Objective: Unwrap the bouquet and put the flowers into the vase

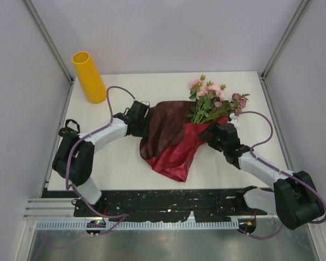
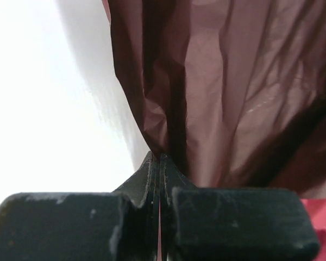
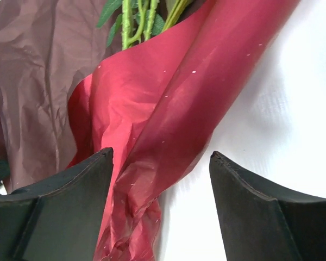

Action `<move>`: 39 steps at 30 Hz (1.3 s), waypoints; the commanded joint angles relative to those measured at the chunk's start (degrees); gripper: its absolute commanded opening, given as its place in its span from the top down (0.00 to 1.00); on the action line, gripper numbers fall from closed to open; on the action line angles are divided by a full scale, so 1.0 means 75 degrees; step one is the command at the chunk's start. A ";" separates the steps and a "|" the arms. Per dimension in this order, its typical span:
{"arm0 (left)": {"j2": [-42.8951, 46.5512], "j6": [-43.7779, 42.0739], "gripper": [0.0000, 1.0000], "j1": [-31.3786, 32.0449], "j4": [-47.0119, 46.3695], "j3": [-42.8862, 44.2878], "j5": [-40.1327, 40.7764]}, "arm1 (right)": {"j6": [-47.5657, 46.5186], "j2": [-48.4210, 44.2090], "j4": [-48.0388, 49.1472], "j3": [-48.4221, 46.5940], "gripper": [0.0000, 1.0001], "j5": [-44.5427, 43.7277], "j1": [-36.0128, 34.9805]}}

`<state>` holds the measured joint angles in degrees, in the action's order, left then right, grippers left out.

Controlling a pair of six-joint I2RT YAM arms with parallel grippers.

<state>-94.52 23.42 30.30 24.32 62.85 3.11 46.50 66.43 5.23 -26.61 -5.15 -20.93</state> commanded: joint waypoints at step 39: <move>-0.2350 -0.0286 1.00 -0.1134 0.1141 0.3116 0.0148 | -0.0353 0.3505 0.1072 -0.2662 0.95 -0.0884 0.1466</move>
<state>-111.61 22.33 22.06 32.34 83.31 6.07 45.12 91.77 11.14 -43.11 -10.48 -11.29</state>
